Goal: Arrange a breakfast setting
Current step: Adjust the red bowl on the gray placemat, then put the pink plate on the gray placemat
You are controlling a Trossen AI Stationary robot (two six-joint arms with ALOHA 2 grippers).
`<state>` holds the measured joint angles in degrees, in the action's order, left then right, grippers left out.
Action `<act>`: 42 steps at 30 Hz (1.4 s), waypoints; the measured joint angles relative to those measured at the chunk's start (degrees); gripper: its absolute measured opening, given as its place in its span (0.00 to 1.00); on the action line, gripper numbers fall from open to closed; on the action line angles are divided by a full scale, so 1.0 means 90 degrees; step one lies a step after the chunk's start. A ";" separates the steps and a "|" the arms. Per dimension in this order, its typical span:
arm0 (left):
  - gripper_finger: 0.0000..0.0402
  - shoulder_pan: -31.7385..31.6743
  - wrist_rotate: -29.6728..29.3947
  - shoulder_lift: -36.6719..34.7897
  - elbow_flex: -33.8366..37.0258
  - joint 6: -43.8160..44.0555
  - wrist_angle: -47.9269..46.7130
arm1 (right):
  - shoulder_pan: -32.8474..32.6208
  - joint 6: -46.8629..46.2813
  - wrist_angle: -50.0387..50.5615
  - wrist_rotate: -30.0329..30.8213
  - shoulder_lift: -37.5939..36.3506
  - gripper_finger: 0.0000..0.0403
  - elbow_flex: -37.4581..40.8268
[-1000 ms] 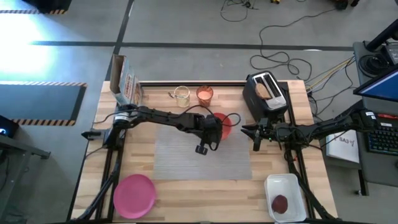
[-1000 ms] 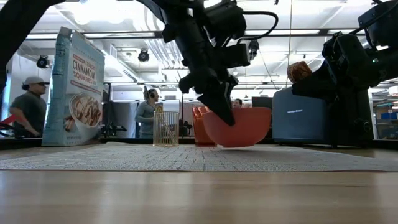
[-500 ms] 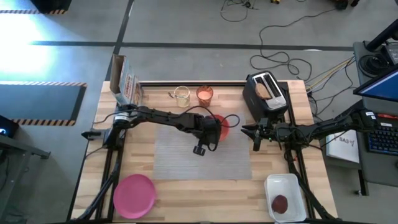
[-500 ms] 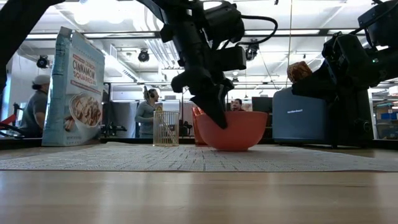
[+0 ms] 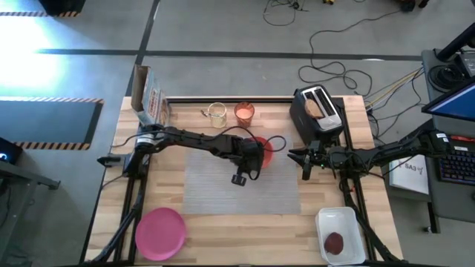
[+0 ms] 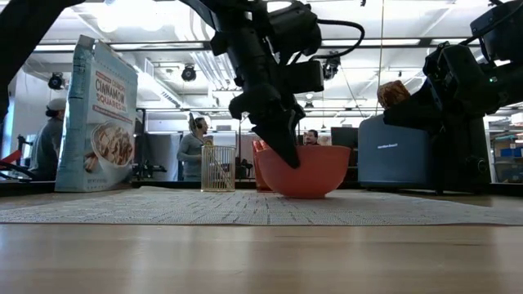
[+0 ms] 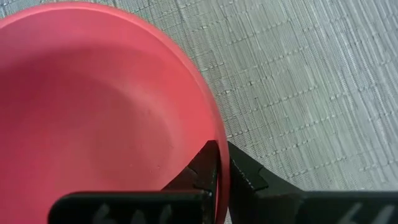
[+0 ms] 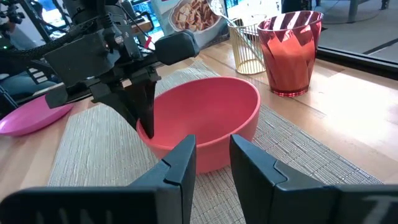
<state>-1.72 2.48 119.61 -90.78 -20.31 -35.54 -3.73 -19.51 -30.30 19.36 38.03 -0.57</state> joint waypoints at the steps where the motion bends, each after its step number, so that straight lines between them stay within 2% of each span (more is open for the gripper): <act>1: 0.01 0.0001 0.0006 0.0000 0.0001 0.0078 0.0012 | 0.0001 0.0001 0.0000 0.0000 0.0000 0.21 -0.0001; 16: 0.23 0.0049 0.0183 -0.0011 -0.0027 0.0156 0.0202 | 0.0001 0.0001 0.0000 0.0000 0.0000 0.21 0.0000; 25: 0.24 0.0168 0.0185 -0.0352 -0.0148 0.0152 0.0027 | 0.0002 0.0000 0.0000 0.0000 0.0000 0.21 -0.0001; 32: 0.24 0.0313 0.0165 -0.0631 -0.0148 0.0313 -0.0609 | 0.0000 0.0000 -0.0002 0.0001 0.0000 0.21 -0.0001; 42: 0.24 0.0476 -0.0386 -0.1341 -0.0124 0.0320 -0.0771 | 0.0002 0.0000 0.0000 -0.0001 -0.0001 0.21 0.0001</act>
<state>2.57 -0.99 107.54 -91.90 -17.43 -42.48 -3.71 -19.51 -30.30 19.35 38.02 -0.56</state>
